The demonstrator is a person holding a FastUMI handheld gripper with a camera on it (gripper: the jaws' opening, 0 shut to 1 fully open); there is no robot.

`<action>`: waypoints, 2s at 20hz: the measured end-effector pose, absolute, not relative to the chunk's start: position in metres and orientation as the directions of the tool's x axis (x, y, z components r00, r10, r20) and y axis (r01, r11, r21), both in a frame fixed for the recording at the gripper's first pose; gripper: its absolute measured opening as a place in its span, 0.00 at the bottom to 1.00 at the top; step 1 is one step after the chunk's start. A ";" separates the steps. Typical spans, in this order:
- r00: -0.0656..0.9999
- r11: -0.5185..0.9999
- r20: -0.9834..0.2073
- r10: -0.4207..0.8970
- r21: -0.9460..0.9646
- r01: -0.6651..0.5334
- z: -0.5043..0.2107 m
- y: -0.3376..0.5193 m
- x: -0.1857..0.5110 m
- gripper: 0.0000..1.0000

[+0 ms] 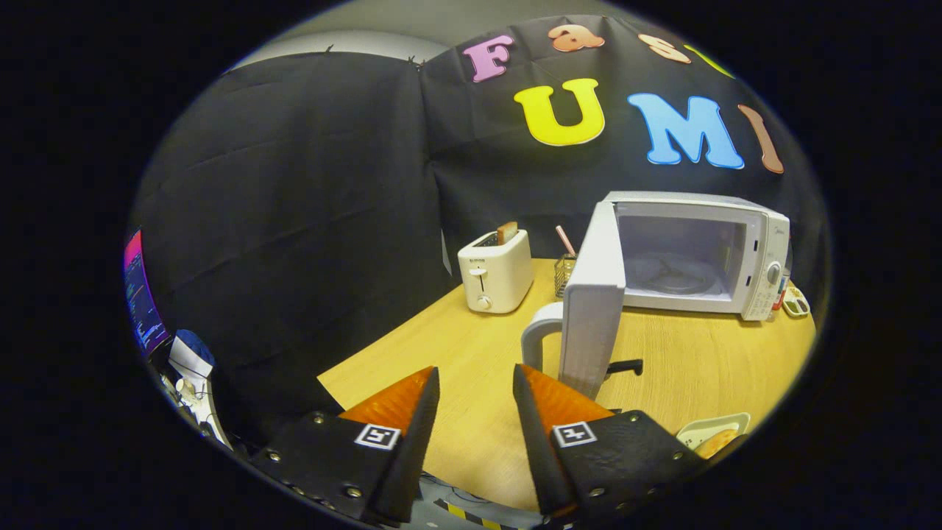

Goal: Open the microwave, put the food inside, and close the microwave door.

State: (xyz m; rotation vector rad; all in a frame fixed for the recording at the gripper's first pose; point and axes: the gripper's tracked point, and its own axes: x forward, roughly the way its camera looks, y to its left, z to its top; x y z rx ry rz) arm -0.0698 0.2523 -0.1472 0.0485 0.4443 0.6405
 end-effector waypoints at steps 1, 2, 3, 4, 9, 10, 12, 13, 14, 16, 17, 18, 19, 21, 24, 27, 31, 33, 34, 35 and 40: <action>0.715 0.801 -0.371 0.592 0.174 -0.573 -0.137 0.247 -0.070 0.68; 0.721 0.800 -0.356 0.594 0.171 -0.575 -0.126 0.240 -0.069 0.80; 0.730 0.803 -0.341 0.592 0.170 -0.571 -0.118 0.232 -0.070 0.86; 0.748 0.813 -0.324 0.580 0.166 -0.558 -0.109 0.222 -0.067 0.96; 0.825 0.875 -0.293 0.484 0.147 -0.461 -0.086 0.164 -0.054 0.97; 0.843 0.894 -0.298 0.448 0.133 -0.428 -0.085 0.146 -0.049 0.97; 0.858 0.915 -0.320 0.401 0.111 -0.387 -0.090 0.119 -0.046 0.96; 0.869 0.928 -0.326 0.373 0.100 -0.360 -0.091 0.106 -0.043 0.97; 0.879 0.940 -0.334 0.341 0.098 -0.327 -0.093 0.091 -0.039 0.97; 0.882 0.953 -0.359 0.304 0.110 -0.284 -0.101 0.071 -0.035 0.97; 0.885 0.958 -0.369 0.285 0.110 -0.263 -0.104 0.062 -0.033 0.97; 0.886 0.964 -0.378 0.267 0.106 -0.245 -0.107 0.053 -0.031 0.97; 0.885 0.969 -0.393 0.248 0.105 -0.224 -0.113 0.044 -0.029 0.97; 0.880 0.978 -0.428 0.207 0.098 -0.182 -0.129 0.027 -0.025 0.97; 0.857 0.988 -0.493 0.152 0.079 -0.130 -0.159 0.005 -0.020 0.97; 0.818 0.992 -0.561 0.128 0.081 -0.099 -0.189 -0.009 -0.021 0.97; 0.749 0.993 -0.652 0.117 0.094 -0.074 -0.227 -0.021 -0.027 0.97; 0.713 0.994 -0.693 0.105 0.088 -0.060 -0.243 -0.027 -0.031 0.97; 0.698 0.995 -0.710 0.095 0.078 -0.055 -0.251 -0.030 -0.033 0.97; 0.682 0.996 -0.726 0.089 0.072 -0.054 -0.258 -0.032 -0.035 0.97; 0.614 0.997 -0.785 0.076 0.044 -0.066 -0.285 -0.037 -0.046 0.97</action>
